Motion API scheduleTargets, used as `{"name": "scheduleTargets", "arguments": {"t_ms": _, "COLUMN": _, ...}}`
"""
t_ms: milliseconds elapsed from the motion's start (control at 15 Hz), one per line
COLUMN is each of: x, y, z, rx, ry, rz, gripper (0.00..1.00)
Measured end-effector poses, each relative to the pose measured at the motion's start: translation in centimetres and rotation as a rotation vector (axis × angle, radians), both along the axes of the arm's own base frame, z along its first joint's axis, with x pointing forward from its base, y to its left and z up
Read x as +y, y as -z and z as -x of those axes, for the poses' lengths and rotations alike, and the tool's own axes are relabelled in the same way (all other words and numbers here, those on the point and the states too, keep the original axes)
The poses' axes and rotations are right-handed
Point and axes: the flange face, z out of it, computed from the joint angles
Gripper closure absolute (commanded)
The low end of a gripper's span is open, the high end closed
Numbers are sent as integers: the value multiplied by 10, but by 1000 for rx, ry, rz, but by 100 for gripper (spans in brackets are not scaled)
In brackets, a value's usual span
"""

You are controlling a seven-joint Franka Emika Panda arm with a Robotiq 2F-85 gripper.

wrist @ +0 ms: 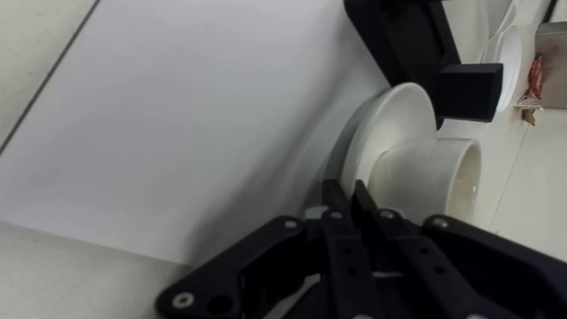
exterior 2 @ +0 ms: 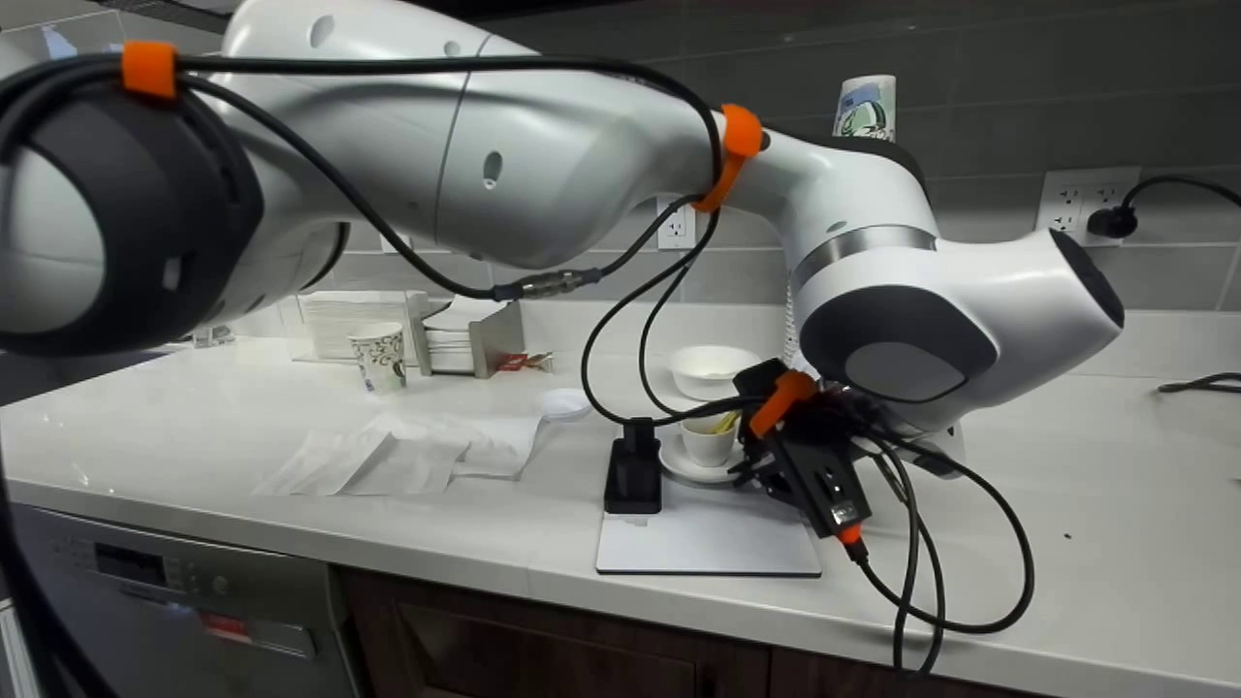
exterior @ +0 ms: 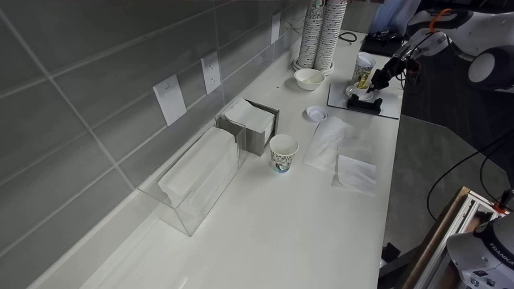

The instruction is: Put the plate with the mug on it onto the paper towel

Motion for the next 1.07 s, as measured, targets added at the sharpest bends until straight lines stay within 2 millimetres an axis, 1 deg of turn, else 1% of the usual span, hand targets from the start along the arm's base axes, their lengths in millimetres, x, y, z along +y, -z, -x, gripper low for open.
{"name": "scheduleTargets", "arguments": {"t_ms": 467, "x": 8, "y": -2, "z": 10, "rx": 34, "ry": -51, "rz": -86, "gripper": 98}}
{"name": "scheduleTargets", "arguments": {"t_ms": 733, "x": 8, "y": -11, "z": 13, "rx": 19, "ry": -68, "rz": -114, "gripper": 98}}
{"name": "scheduleTargets", "arguments": {"t_ms": 1067, "x": 11, "y": -25, "z": 7, "rx": -22, "ry": -92, "rz": -113, "gripper": 98}}
